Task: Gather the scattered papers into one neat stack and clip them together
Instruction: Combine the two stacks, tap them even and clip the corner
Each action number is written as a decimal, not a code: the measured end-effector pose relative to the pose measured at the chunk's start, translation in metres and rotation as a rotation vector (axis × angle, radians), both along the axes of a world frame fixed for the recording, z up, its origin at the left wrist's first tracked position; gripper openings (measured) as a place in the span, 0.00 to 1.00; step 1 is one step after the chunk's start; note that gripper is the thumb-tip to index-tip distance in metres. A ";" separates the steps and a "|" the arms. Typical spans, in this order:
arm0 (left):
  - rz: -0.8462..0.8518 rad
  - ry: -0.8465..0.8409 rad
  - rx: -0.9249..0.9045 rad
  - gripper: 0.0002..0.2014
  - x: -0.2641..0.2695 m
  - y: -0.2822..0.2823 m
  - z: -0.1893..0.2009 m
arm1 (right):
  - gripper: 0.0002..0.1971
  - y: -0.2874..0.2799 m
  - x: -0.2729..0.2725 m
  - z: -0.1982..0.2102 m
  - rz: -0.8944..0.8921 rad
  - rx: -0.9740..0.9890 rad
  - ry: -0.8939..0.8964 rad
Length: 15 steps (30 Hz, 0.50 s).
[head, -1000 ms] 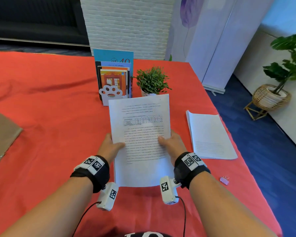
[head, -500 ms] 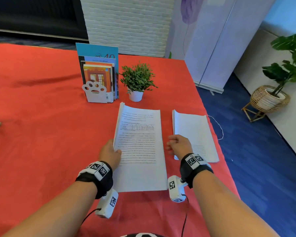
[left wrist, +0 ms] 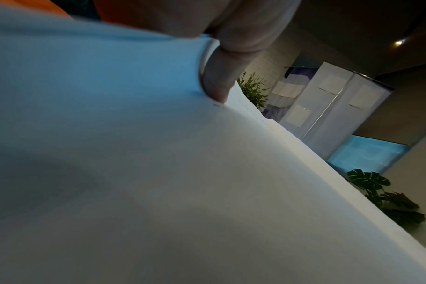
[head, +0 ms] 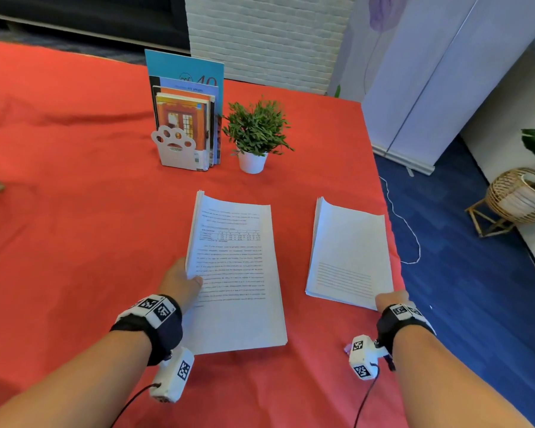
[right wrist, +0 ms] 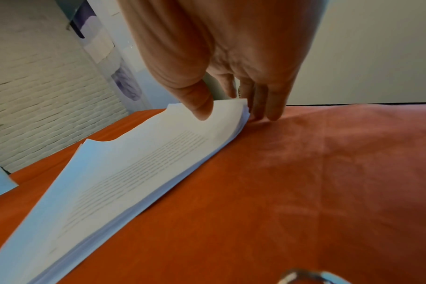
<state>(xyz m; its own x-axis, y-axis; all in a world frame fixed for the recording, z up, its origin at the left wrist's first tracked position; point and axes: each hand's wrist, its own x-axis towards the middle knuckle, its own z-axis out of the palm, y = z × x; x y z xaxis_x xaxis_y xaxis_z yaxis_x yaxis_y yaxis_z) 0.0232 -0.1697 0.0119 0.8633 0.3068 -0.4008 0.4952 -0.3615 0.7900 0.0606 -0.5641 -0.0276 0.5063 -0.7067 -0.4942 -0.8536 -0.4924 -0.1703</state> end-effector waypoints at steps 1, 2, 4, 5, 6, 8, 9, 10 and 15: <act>0.007 0.009 -0.012 0.21 0.000 0.000 0.000 | 0.28 -0.003 0.001 -0.003 0.007 0.017 -0.016; 0.009 0.012 -0.012 0.21 -0.001 0.000 0.000 | 0.27 -0.004 0.001 -0.004 0.031 0.051 -0.031; 0.014 0.020 -0.011 0.21 -0.001 0.002 -0.001 | 0.24 -0.004 0.000 -0.004 0.085 0.138 -0.040; 0.021 0.024 -0.021 0.21 -0.001 0.004 0.000 | 0.23 -0.006 0.002 -0.006 0.066 0.169 -0.059; 0.028 0.021 -0.033 0.21 -0.002 0.005 0.000 | 0.21 -0.005 0.004 -0.005 0.040 0.204 -0.078; 0.061 0.021 -0.074 0.21 -0.001 0.009 -0.001 | 0.19 0.001 0.006 0.001 0.007 0.292 -0.214; 0.086 0.024 -0.098 0.21 0.000 0.012 -0.001 | 0.19 0.006 0.008 0.006 -0.034 0.332 -0.280; 0.109 0.026 -0.125 0.21 0.000 0.015 -0.002 | 0.18 0.011 0.011 0.009 -0.071 0.362 -0.339; 0.184 0.045 -0.286 0.18 0.007 0.027 0.004 | 0.07 0.058 0.010 0.027 -0.009 0.492 -0.472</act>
